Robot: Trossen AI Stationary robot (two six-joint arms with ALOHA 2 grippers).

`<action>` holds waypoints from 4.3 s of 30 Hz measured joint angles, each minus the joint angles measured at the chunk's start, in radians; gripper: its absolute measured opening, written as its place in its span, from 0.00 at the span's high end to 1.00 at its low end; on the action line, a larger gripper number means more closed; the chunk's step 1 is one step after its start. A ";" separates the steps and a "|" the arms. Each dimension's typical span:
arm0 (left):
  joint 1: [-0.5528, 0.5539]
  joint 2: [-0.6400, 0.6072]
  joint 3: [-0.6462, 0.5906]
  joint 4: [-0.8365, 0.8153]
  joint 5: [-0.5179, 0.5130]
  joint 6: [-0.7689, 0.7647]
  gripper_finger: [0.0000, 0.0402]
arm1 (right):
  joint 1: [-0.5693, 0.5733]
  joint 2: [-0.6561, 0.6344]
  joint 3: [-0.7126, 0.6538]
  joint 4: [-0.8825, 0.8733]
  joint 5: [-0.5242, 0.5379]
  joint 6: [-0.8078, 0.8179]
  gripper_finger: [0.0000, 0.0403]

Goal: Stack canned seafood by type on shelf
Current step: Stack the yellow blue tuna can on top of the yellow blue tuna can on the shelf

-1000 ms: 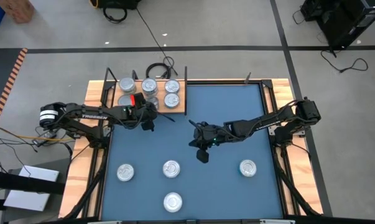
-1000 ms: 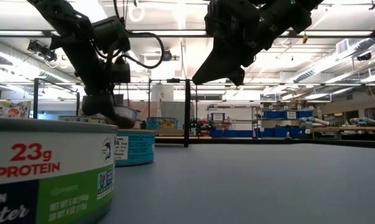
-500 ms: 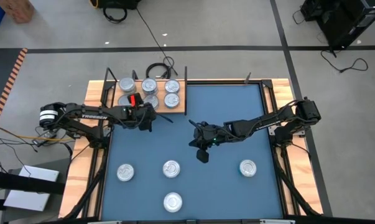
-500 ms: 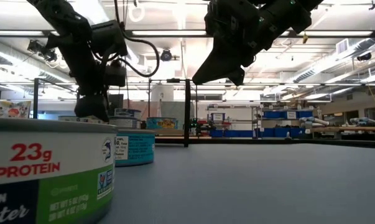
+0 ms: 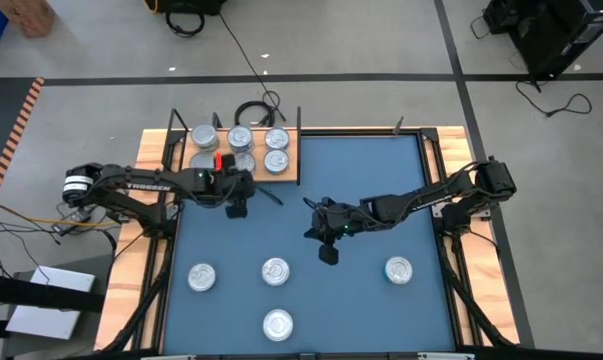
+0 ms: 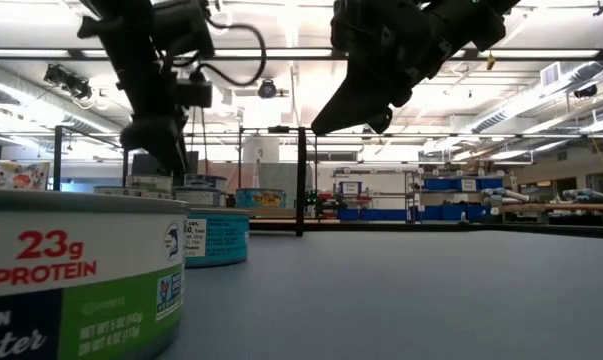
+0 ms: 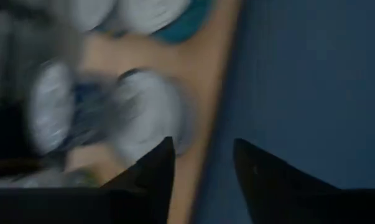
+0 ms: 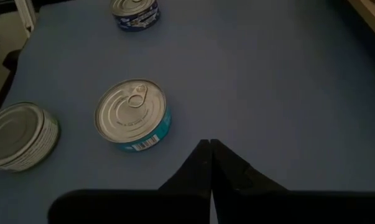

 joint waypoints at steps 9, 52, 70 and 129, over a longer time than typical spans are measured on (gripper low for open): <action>-0.111 0.000 0.000 0.026 0.530 0.014 0.80 | 0.015 0.000 0.000 0.000 0.000 -0.004 0.96; -0.325 0.322 0.036 0.395 0.687 -0.296 0.94 | 0.058 0.000 0.000 0.001 0.102 -0.048 0.98; -0.282 0.315 0.068 0.307 0.458 -0.123 1.00 | 0.066 0.000 0.000 -0.009 0.126 -0.067 0.98; -0.530 0.208 -0.189 0.557 0.263 0.343 0.86 | 0.115 0.081 0.008 0.121 0.180 -0.153 0.89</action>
